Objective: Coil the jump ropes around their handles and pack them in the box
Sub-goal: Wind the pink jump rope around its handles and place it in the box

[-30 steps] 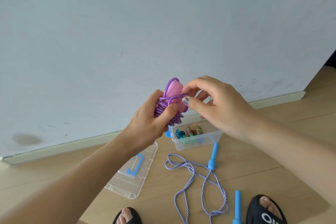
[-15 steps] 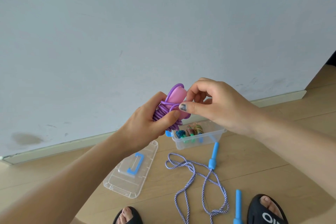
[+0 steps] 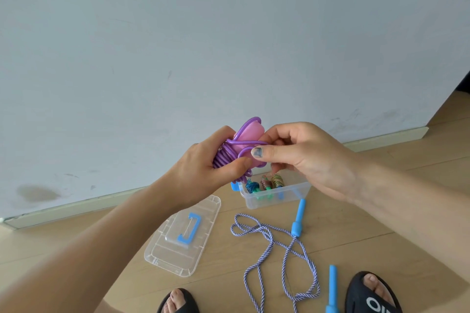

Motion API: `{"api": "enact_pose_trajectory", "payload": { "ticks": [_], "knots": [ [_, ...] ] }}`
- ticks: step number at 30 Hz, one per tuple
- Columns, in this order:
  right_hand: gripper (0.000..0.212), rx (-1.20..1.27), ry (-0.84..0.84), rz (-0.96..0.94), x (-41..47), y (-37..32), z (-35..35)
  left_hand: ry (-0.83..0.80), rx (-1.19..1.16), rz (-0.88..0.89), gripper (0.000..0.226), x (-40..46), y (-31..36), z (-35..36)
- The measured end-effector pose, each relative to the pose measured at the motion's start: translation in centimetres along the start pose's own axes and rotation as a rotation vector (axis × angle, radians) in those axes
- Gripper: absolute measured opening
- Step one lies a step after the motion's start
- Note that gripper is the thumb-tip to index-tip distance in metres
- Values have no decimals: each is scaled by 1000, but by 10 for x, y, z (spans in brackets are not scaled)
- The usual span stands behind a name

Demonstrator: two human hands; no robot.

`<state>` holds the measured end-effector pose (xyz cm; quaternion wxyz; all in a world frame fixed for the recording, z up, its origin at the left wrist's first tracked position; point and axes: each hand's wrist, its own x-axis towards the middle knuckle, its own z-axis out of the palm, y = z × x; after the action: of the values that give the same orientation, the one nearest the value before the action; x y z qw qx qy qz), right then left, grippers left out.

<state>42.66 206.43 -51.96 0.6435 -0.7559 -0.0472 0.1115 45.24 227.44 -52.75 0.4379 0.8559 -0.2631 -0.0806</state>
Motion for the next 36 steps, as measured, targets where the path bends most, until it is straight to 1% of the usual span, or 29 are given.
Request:
{"api": "enact_pose_trajectory", "payload": {
  "ticks": [1,2,3,5,7,9,11,13,16,19,23,26,28,30,33,36],
  "knots": [
    [23,-15,37,-7,1,1,1,3,5,2,36,1,1,0],
    [18,-52,85,-43,1,1,3,10,-1,-4,33,1,2,2],
    [12,-115,141,-107,1,1,4,22,-27,-20,28,2,2,4],
    [13,-313,264,-287,-2,0,8,40,-132,-76,23,4,4,9],
    [14,-536,340,-463,-3,0,12,45,-207,-125,25,6,4,12],
    [9,-625,326,-524,-2,2,12,65,-223,-147,28,6,3,11],
    [3,-604,281,-511,-1,0,9,87,-188,-144,28,5,1,7],
    [8,-582,233,-475,-2,-3,9,88,-153,-129,26,3,-1,3],
    [13,-434,176,-318,-7,-9,11,82,-138,-111,27,2,-1,4],
    [17,-309,134,-217,-7,-17,10,75,-107,-85,29,2,-1,5],
    [20,-150,72,-42,-10,-24,10,50,55,-8,39,0,-3,4],
    [17,110,63,78,-13,-28,9,22,50,65,43,2,-3,1],
    [20,290,75,127,-14,-29,8,24,57,117,39,4,-1,1],
    [27,409,108,171,-13,-28,7,41,88,157,34,4,-1,3],
    [35,527,177,198,-11,-24,8,70,135,179,33,6,-4,9],
    [38,611,236,153,-10,-21,7,107,55,186,34,7,-4,16]
  ]
}}
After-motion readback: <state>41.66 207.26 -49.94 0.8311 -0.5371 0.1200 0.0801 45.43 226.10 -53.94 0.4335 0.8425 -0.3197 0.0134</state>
